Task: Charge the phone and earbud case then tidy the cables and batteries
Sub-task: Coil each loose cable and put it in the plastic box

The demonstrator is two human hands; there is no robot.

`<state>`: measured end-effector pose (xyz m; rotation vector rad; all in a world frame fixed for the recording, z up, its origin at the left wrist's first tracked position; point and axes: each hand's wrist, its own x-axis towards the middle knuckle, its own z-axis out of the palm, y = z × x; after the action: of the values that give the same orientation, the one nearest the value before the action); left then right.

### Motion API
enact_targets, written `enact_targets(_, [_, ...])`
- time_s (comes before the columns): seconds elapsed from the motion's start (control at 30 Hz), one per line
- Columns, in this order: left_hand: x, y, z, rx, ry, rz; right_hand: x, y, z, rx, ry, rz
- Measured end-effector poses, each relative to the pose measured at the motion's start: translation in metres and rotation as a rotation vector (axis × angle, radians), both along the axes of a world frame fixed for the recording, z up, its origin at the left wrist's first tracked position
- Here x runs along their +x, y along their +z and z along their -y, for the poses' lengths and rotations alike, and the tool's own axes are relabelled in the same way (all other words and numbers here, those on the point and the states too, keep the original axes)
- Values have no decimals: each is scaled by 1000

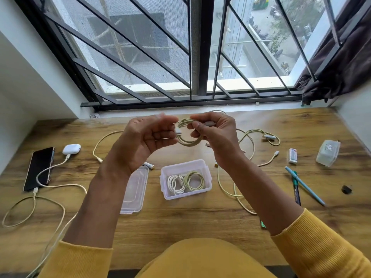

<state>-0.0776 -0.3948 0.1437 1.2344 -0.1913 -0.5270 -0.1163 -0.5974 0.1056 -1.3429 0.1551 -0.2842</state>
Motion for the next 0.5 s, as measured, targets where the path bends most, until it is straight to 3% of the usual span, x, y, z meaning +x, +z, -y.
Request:
enact_targets(0.27, [-9,-15,24,145,172,248,1,6,-3,-3,-1,67])
enact_targets(0.43, [1,-28,20,548,345,552,0,9,-3,114,64,74])
enact_targets(0.5, [3,-28,18,618,363,603,-1,10,-2,131,81,78])
